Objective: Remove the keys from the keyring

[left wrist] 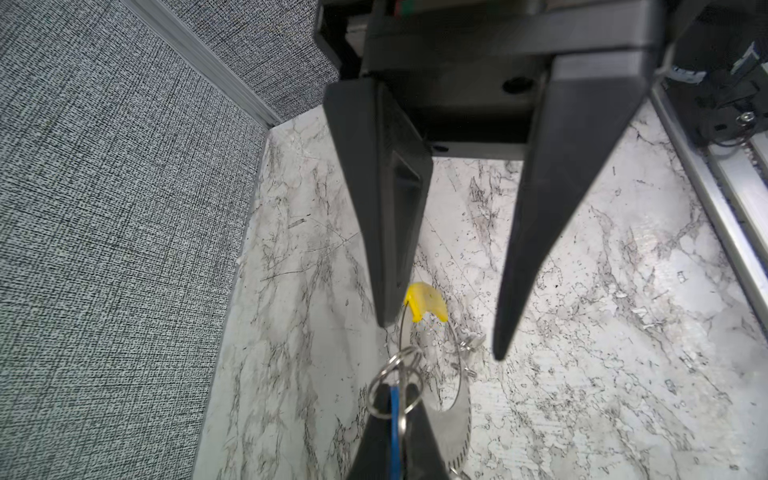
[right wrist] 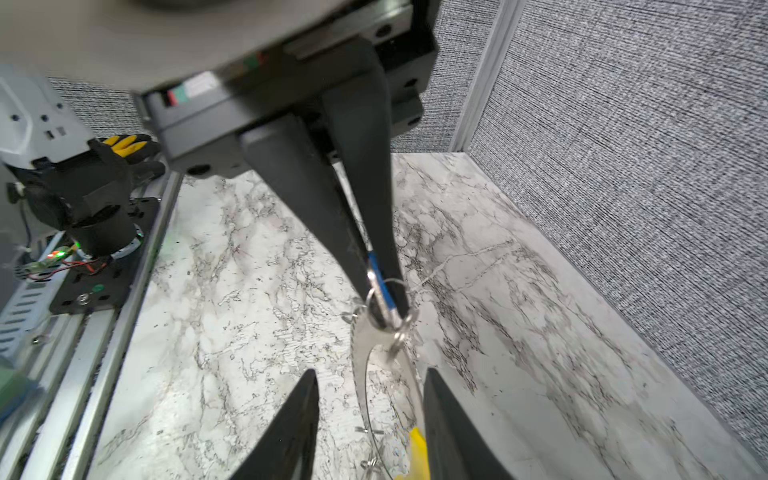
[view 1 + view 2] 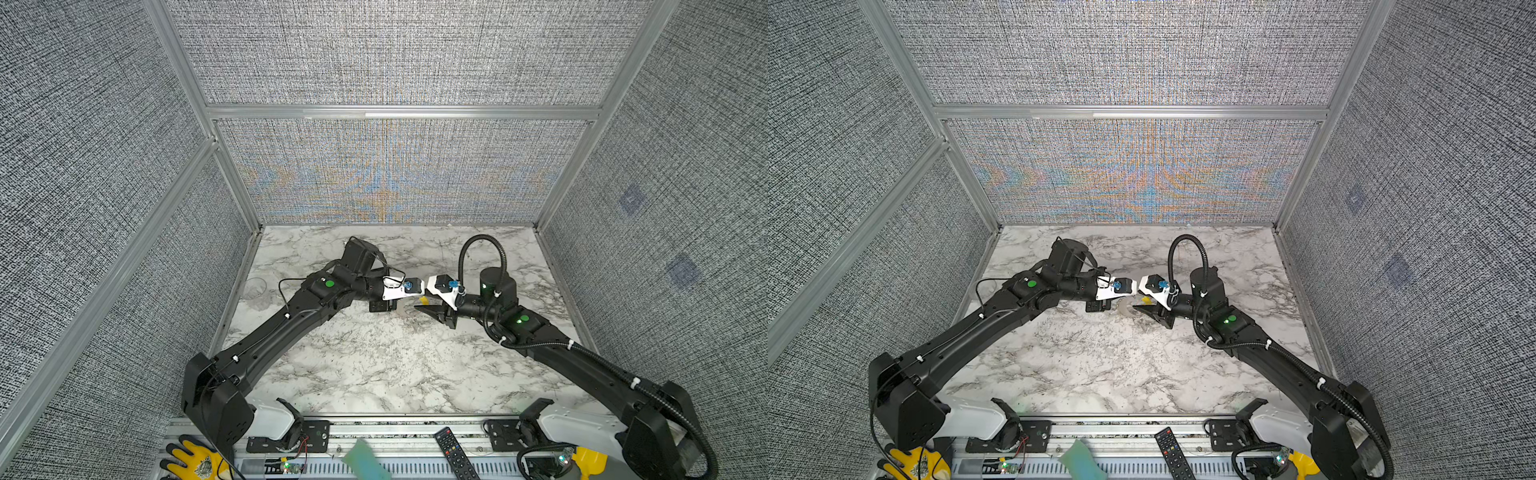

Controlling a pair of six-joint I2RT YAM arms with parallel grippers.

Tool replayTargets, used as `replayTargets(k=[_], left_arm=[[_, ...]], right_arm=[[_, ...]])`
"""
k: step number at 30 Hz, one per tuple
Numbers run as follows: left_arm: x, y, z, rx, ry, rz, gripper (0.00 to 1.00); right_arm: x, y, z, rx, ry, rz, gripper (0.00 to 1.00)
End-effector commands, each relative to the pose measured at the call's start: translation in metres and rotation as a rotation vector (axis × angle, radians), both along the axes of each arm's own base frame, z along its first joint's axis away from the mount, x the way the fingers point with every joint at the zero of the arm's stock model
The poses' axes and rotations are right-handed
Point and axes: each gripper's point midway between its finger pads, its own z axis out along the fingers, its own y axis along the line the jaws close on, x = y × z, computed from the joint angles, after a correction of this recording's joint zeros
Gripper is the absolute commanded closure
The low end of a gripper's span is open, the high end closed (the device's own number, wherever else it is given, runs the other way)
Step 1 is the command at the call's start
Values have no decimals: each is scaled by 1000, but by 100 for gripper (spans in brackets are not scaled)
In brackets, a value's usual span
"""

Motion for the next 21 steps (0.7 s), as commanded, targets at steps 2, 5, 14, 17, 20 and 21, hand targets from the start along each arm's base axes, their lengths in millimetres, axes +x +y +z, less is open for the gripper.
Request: replayTargets(k=[2,5,14,17,20,21], left_arm=[[7,2,9,15,-98,5,100],[9,3,11,38,-161,5,100],[10,9,14,122,-316,-32,100],[9,9,14,142,-362,-57,100],[7,7,15,151,-407,-83,100],[6,6,16,151,-419,-91,100]], right_arm=[[-18,3,1,13,54,92,59],[-17,-1,-1,-9,59,78,61],[15,-25,11,-62,-62,-106,64],[20,-26,11,-70,-68,-115,64],[26,-26,9,-81,-63,-122,64],[28,-26,9,-81,-63,-126,64]])
